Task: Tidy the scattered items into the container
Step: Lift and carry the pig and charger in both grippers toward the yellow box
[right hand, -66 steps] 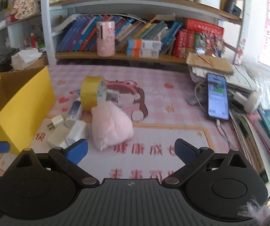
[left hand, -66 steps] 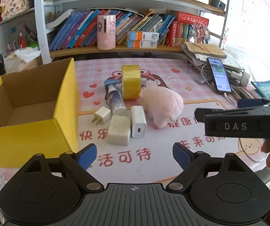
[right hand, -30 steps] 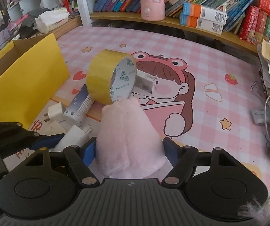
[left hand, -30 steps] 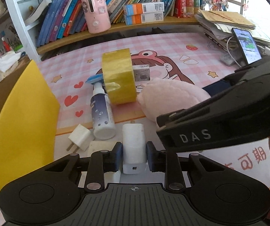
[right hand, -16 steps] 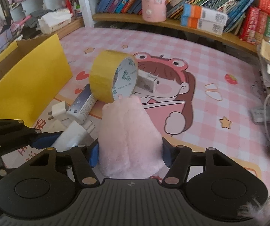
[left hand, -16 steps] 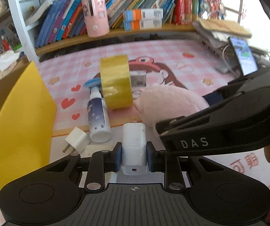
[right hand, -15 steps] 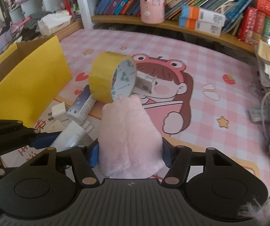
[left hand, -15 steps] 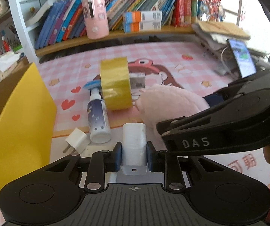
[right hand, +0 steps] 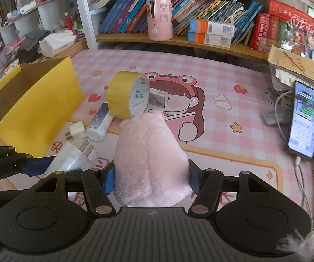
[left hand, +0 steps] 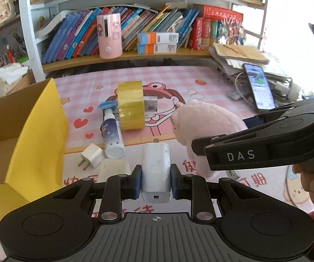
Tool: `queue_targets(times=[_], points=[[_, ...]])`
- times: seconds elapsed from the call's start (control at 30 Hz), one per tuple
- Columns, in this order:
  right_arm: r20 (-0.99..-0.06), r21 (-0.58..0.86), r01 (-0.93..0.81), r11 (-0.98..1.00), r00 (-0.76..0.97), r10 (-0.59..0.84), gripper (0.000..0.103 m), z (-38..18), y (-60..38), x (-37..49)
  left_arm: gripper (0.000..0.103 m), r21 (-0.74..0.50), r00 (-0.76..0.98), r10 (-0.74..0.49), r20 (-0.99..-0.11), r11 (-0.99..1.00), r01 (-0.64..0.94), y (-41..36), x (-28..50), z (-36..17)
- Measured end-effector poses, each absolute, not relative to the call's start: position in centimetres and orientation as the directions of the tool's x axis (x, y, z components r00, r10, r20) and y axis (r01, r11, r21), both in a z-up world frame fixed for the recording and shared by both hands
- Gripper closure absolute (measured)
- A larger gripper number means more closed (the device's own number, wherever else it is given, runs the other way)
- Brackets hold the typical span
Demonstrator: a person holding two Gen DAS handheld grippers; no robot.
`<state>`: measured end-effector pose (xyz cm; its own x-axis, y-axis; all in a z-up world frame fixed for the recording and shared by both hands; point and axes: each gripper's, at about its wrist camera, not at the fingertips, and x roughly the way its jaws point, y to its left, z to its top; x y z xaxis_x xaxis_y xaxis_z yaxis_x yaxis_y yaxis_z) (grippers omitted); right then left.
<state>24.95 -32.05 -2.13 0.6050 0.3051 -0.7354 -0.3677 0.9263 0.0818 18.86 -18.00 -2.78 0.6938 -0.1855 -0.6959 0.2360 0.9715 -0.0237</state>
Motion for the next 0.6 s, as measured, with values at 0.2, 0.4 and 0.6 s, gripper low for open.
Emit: queue_targets(times=[0.2, 0.4, 0.6], points=[[-0.72, 0.073, -0.302, 0.951, 0.643, 0.26, 0.042, -1.3, -31.1, 21.6, 0.079, -0.034, 0.703, -0.232, -0.673, 0.958, 0.283, -16.0, 16.1, -2.1], [-0.715, 0.059, -0.258, 0.964, 0.663, 0.221, 0.042, -0.9, -28.5, 17.0, 0.078, -0.041, 0.701, -0.271, -0.66, 0.944, 0.326, -13.1, 12.5, -1.8], [-0.725, 0.057, -0.226, 0.972, 0.661, 0.196, 0.042, -1.2, -25.5, 11.8, 0.079, -0.047, 0.686, -0.293, -0.666, 0.934, 0.354, -9.9, 8.6, -1.7]])
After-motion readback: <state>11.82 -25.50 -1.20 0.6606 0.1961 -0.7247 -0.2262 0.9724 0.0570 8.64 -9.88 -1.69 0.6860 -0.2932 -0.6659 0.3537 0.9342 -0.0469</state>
